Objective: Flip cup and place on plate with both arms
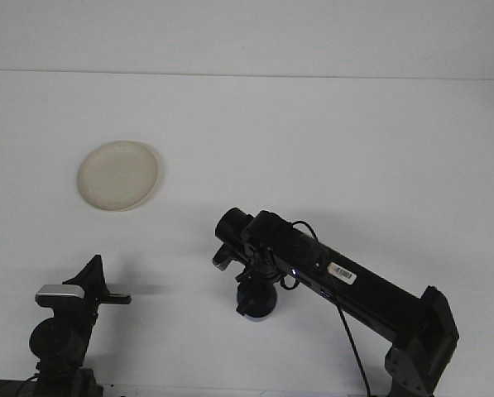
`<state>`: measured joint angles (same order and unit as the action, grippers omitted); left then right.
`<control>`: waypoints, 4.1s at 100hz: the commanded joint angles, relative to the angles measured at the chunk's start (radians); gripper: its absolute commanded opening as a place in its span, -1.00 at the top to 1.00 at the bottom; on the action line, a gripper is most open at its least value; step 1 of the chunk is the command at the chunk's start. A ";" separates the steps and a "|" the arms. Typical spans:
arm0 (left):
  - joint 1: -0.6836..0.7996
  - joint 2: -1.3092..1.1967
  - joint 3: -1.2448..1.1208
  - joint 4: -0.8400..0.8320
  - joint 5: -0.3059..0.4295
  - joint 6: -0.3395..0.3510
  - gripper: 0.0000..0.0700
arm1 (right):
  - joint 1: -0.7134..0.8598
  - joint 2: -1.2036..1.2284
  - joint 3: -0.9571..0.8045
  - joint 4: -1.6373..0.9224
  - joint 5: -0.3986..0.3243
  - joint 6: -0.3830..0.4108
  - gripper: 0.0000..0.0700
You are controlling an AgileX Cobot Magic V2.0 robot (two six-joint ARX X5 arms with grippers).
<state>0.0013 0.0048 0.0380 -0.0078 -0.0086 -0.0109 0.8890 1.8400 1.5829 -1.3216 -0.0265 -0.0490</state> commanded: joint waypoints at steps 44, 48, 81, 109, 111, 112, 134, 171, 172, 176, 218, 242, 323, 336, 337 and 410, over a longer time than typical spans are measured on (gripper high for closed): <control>-0.002 0.004 0.035 0.128 0.107 -0.586 0.97 | -0.077 -0.343 0.151 0.060 -0.001 0.015 0.04; -0.002 0.013 0.058 0.120 0.148 -0.586 0.97 | -0.092 -0.384 0.149 0.085 0.000 0.015 0.05; -0.003 0.335 0.474 -0.142 0.391 -0.487 0.96 | -0.220 -0.825 -0.143 0.390 0.078 0.034 0.05; -0.076 0.676 0.821 -0.408 0.546 -0.256 0.64 | -0.280 -1.227 -0.589 0.694 0.150 0.056 0.05; -0.085 0.694 0.836 -0.419 0.555 -0.248 0.50 | -0.282 -1.246 -0.608 0.701 0.156 0.056 0.05; -0.090 0.704 0.843 -0.424 0.559 -0.244 0.41 | -0.282 -1.258 -0.621 0.704 0.161 0.056 0.05; -0.240 0.888 0.969 -0.535 0.586 -0.191 -0.34 | -0.288 -1.485 -0.855 0.719 0.218 0.058 0.05; -0.556 1.255 1.203 -0.801 0.500 -0.051 -0.52 | -0.288 -1.684 -0.974 0.695 0.285 0.087 0.05; -0.565 1.265 1.211 -0.809 0.491 -0.048 -0.52 | -0.288 -1.684 -0.974 0.695 0.286 0.087 0.05; -0.596 1.307 1.241 -0.840 0.454 -0.039 -0.52 | -0.288 -1.684 -0.974 0.694 0.290 0.087 0.05; -0.790 1.622 1.424 -0.927 0.262 -0.003 -0.52 | -0.288 -1.684 -0.974 0.694 0.290 0.087 0.05; -0.826 1.746 1.426 -0.916 0.225 0.002 -0.52 | -0.288 -1.684 -0.974 0.694 0.290 0.087 0.05; -0.842 1.782 1.458 -0.861 0.206 0.003 0.96 | -0.288 -1.684 -0.974 0.694 0.290 0.087 0.05; -0.794 1.730 1.506 -0.879 0.194 0.003 0.96 | -0.288 -1.684 -0.974 0.694 0.290 0.087 0.05; -0.789 1.726 1.512 -0.883 0.190 0.003 0.96 | -0.288 -1.684 -0.974 0.694 0.290 0.087 0.05; -0.051 1.731 1.854 -1.015 0.082 0.048 0.96 | -0.288 -1.684 -0.974 0.693 0.290 0.087 0.05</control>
<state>-0.0822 1.6932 1.8694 -1.0252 0.0765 0.0280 0.5953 0.1566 0.6048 -0.6384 0.2623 0.0273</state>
